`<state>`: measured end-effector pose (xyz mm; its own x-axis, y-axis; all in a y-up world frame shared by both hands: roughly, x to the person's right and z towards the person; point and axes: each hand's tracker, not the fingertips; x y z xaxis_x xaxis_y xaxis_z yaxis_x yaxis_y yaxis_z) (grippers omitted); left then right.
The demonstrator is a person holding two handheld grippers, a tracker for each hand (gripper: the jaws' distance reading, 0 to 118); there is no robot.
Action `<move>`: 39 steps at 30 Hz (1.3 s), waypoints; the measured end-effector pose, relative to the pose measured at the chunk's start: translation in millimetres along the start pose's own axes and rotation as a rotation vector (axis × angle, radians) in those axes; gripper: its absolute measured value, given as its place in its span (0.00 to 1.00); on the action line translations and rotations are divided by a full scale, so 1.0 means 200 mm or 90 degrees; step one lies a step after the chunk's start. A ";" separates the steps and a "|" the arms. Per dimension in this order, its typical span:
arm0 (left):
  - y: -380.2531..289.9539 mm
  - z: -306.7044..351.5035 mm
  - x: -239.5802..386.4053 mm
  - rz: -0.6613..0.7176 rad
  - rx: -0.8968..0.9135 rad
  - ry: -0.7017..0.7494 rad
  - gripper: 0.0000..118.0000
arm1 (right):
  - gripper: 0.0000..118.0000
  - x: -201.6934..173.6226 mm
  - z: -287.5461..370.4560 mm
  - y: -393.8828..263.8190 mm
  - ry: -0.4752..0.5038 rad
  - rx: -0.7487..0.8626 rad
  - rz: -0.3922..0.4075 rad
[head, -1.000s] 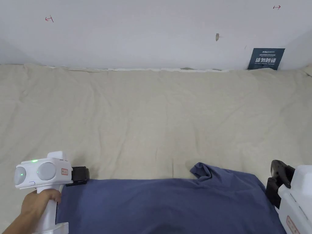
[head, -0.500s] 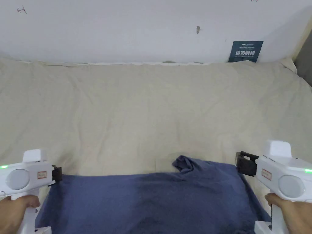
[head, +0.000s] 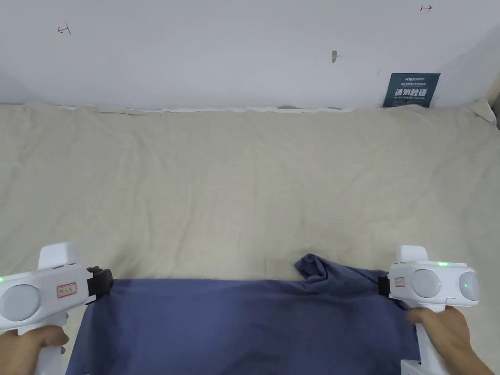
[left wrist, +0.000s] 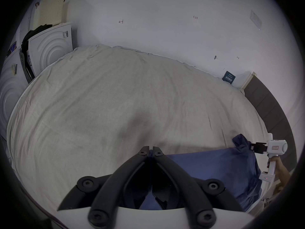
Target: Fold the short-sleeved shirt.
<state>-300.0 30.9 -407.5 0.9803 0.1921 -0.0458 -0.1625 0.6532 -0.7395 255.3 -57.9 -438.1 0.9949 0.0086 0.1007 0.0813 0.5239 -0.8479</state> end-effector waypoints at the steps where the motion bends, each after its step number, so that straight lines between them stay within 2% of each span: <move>1: -0.01 0.01 0.00 0.000 0.000 0.002 0.02 | 0.04 -0.01 0.03 -0.01 0.004 -0.002 -0.002; 5: -0.06 0.08 -0.01 0.007 0.011 0.012 0.02 | 0.04 0.01 0.29 -0.06 -0.024 0.088 0.007; 8: -0.10 0.18 -0.03 0.016 0.021 0.012 0.02 | 0.04 0.08 0.55 -0.13 0.030 0.135 -0.016; 12: -0.18 0.35 -0.06 0.026 0.041 0.014 0.02 | 0.04 0.15 0.89 -0.29 0.062 0.197 -0.028; 19: -0.46 0.61 -0.14 0.037 0.042 0.012 0.02 | 0.04 0.20 1.24 -0.69 0.093 0.210 -0.038; 25: -0.80 0.66 -0.21 0.031 -0.019 0.037 0.02 | 0.04 0.22 1.23 -1.09 0.091 0.155 -0.082; 29: -1.00 0.62 -0.24 0.034 -0.065 0.056 0.02 | 0.04 0.25 1.10 -1.30 0.071 0.087 -0.122; 34: -1.13 0.50 -0.28 0.016 -0.117 0.095 0.02 | 0.04 0.25 0.95 -1.42 0.038 0.056 -0.126; 37: -1.14 0.49 -0.24 0.005 -0.104 0.105 0.02 | 0.05 0.23 0.93 -1.41 0.022 0.053 -0.113; 38: -1.13 0.49 -0.24 0.004 -0.102 0.109 0.06 | 0.06 0.22 0.96 -1.40 0.015 0.063 -0.105; 39: -1.11 0.50 -0.22 0.002 -0.100 0.113 0.21 | 0.07 0.20 1.00 -1.38 0.010 0.073 -0.099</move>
<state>-318.6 -49.9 -173.7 0.9864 0.0527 -0.1554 -0.1596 0.5286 -0.8337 260.2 -31.8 -95.7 0.9717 -0.0923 0.2174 0.2276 0.6112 -0.7580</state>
